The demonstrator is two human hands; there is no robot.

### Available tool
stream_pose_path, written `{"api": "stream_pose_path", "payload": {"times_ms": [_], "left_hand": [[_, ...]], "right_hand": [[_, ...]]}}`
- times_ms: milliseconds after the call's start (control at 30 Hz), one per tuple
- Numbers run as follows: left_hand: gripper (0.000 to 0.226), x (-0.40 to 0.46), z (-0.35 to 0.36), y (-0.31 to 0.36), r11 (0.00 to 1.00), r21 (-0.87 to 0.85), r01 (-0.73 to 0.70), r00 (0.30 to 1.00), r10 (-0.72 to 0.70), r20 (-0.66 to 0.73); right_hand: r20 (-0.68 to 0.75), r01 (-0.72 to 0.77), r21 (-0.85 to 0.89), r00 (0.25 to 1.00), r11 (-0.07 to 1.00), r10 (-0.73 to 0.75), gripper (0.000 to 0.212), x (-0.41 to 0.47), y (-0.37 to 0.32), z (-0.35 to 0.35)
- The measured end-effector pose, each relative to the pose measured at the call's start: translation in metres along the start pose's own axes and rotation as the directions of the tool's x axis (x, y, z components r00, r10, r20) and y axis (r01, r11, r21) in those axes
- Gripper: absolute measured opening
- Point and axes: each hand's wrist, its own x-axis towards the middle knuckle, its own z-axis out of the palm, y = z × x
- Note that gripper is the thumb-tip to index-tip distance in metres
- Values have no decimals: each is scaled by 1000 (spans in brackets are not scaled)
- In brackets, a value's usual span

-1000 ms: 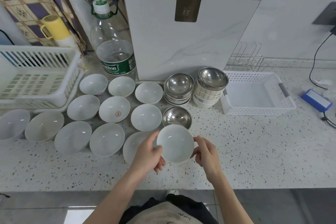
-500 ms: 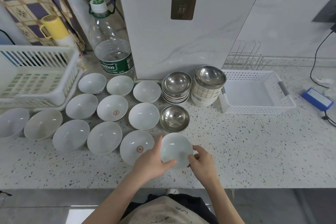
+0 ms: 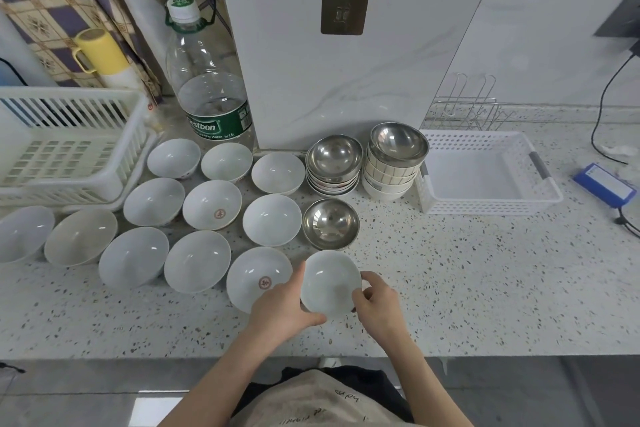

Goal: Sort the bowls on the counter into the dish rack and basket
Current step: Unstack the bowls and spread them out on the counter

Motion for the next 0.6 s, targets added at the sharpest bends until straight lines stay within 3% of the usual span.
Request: {"api": "stream_pose_path", "payload": {"times_ms": [600], "left_hand": [[107,6,0,-5,996,61,67,998,-67,-4]], "right_hand": [[76,-55,50,996,997,51,30,6,-5,-4]]}}
